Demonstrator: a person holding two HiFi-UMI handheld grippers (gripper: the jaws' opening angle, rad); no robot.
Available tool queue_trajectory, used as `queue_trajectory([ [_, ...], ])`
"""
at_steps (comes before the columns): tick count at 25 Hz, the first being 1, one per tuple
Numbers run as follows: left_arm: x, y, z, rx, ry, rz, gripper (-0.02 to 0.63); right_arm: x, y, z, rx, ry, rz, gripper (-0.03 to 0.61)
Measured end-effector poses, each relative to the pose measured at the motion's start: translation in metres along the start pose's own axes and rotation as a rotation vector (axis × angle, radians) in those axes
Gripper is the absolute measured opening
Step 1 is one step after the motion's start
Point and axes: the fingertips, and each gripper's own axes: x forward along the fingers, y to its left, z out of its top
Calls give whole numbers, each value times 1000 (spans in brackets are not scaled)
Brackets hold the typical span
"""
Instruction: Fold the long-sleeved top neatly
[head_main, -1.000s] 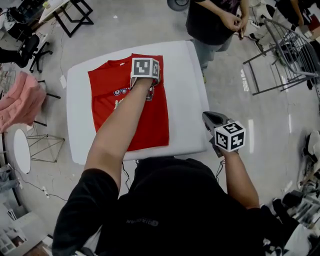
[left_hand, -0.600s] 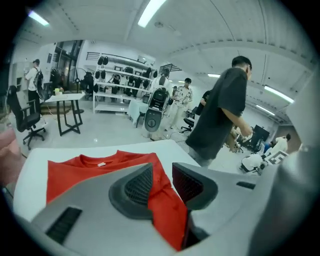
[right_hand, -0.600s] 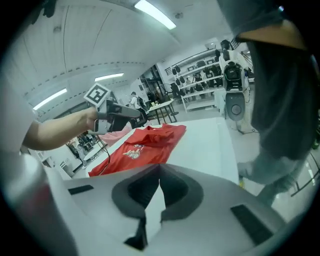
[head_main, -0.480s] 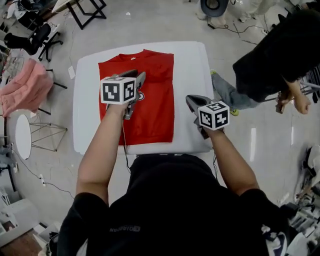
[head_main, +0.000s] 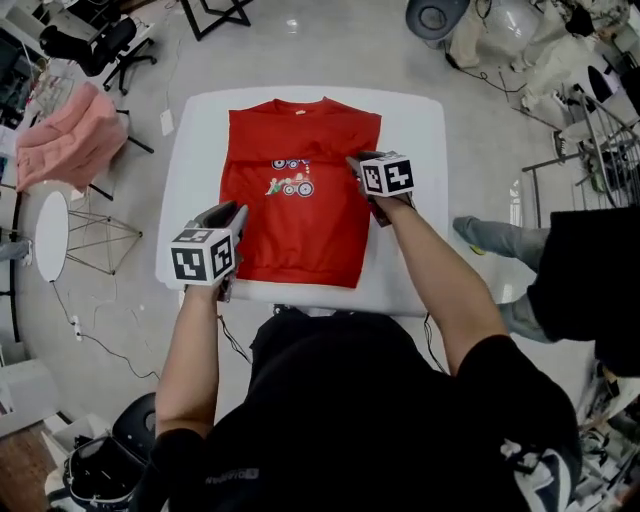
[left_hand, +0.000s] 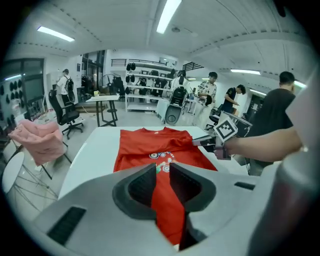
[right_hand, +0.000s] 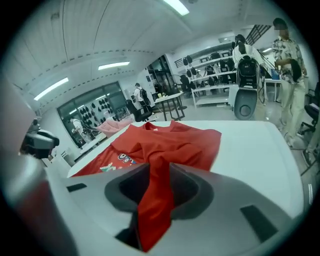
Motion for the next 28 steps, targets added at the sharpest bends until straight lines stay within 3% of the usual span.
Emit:
queue_trajectory([
  [2, -15, 13, -24, -34, 23, 31, 86, 13, -1, 2, -16, 33, -9, 124],
  [5, -31, 29, -57, -87, 52, 67, 86, 17, 0, 2, -75, 63, 2, 43],
  [10, -50, 53, -95, -175, 62, 123, 86, 1, -13, -8, -341, 120, 20, 29],
  [15, -61, 69, -118, -213, 75, 143, 86, -13, -25, -20, -566, 176, -42, 31],
  [18, -59, 79, -125, -189, 86, 153, 86, -12, -26, -27, -563, 211, -76, 94],
  [22, -54, 88, -134, -145, 85, 131, 86, -40, -15, -29, -498, 152, -120, 94],
  [28, -38, 77, -125, -37, 82, -29, 86, -99, 30, -62, -470, 121, -77, 66],
])
